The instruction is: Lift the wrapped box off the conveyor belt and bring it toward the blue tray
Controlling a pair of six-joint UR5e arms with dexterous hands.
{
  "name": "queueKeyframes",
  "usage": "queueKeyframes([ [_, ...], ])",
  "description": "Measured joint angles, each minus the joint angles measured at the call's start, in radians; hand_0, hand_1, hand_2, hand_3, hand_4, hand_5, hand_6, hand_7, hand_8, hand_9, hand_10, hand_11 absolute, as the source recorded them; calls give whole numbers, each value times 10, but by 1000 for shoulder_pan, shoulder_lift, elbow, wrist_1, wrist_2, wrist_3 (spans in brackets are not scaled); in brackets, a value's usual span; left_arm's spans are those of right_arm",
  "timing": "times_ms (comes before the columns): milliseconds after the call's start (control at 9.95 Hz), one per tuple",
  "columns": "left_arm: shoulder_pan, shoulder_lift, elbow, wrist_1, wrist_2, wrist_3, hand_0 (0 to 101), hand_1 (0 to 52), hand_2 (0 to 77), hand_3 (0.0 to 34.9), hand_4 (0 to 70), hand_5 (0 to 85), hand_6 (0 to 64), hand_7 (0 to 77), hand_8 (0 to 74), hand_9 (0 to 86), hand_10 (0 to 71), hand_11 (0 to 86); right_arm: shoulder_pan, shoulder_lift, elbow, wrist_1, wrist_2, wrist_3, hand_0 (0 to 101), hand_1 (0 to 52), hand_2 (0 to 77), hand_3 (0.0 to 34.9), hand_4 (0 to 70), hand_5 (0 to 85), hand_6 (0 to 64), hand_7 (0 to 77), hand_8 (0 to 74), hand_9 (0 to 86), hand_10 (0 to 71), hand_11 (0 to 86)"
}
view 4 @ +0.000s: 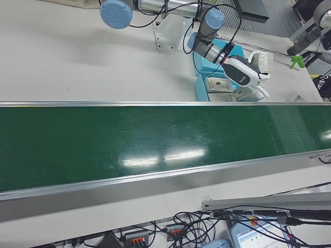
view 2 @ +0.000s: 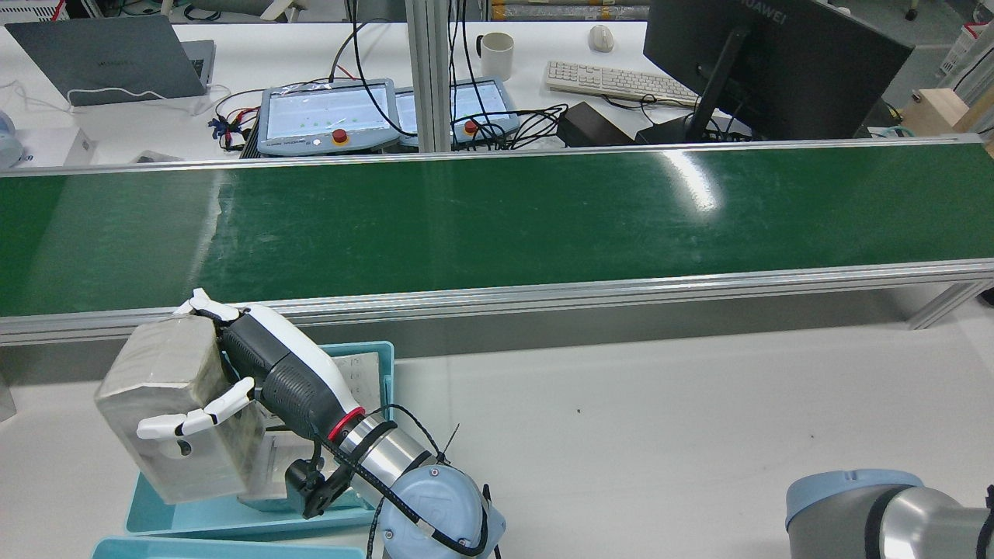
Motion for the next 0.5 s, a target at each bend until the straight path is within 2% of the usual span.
queueKeyframes([
  [101, 0, 0, 0, 0, 0, 0, 0, 0, 11, 0, 0, 5, 0, 5, 5, 0, 5, 0, 2, -25, 21, -2, -5, 6, 467, 284, 207, 198, 0, 0, 114, 5, 0, 16, 0, 5],
  [201, 0, 0, 0, 0, 0, 0, 0, 0, 11, 0, 0, 5, 0, 5, 5, 0, 5, 0, 6, -60, 57, -5, -7, 10, 467, 284, 207, 198, 0, 0, 114, 5, 0, 16, 0, 5],
  [302, 0, 0, 0, 0, 0, 0, 0, 0, 5, 0, 0, 11, 0, 5, 5, 0, 0, 5, 16, -95, 98, -13, -9, 14, 466, 27, 55, 267, 115, 71, 27, 93, 22, 27, 0, 5],
  [402, 0, 0, 0, 0, 0, 0, 0, 0, 11, 0, 0, 11, 0, 5, 5, 0, 0, 0, 25, -116, 124, -25, -10, 21, 466, 27, 55, 267, 115, 71, 27, 93, 22, 27, 0, 5],
  [503, 0, 0, 0, 0, 0, 0, 0, 0, 11, 0, 0, 11, 0, 5, 5, 0, 5, 0, 34, -127, 144, -36, -10, 31, 467, 131, 16, 296, 115, 180, 33, 218, 38, 22, 0, 5],
])
